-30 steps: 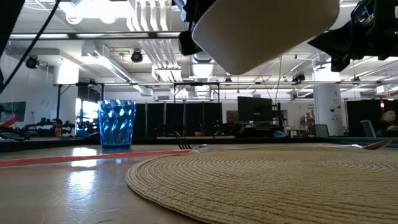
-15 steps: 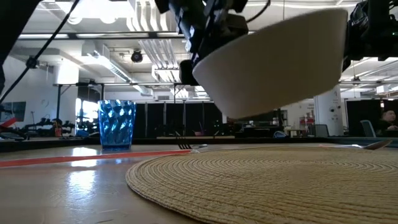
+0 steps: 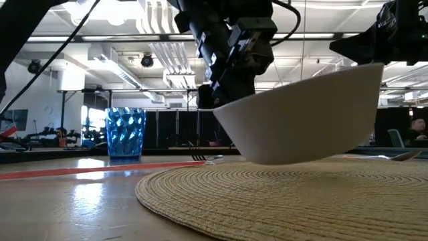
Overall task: Pick & Place Utensil
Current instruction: Put the gray bowl on the yellow mat
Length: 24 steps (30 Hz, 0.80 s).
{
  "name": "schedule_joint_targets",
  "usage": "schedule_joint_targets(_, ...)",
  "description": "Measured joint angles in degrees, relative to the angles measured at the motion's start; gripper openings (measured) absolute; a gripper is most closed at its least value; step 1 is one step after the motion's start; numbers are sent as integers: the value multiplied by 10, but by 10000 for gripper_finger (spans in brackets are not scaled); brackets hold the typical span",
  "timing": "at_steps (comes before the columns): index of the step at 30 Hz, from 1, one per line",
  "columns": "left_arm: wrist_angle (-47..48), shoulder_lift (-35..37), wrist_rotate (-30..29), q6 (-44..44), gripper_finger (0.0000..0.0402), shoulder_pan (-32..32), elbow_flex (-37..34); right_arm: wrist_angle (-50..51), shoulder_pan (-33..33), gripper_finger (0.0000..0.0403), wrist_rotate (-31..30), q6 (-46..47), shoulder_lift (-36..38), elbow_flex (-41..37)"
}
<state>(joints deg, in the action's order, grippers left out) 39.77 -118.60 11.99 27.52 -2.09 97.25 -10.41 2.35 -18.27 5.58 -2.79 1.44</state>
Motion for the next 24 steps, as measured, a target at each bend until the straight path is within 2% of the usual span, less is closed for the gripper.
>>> schedule_joint_targets(17,-34,-20,8,0,6,0,0,1,0,8,0,-2,0,0)
schedule_joint_targets(24,-37,-20,7,-5,30,0,0,1,0,8,0,-2,0,0)
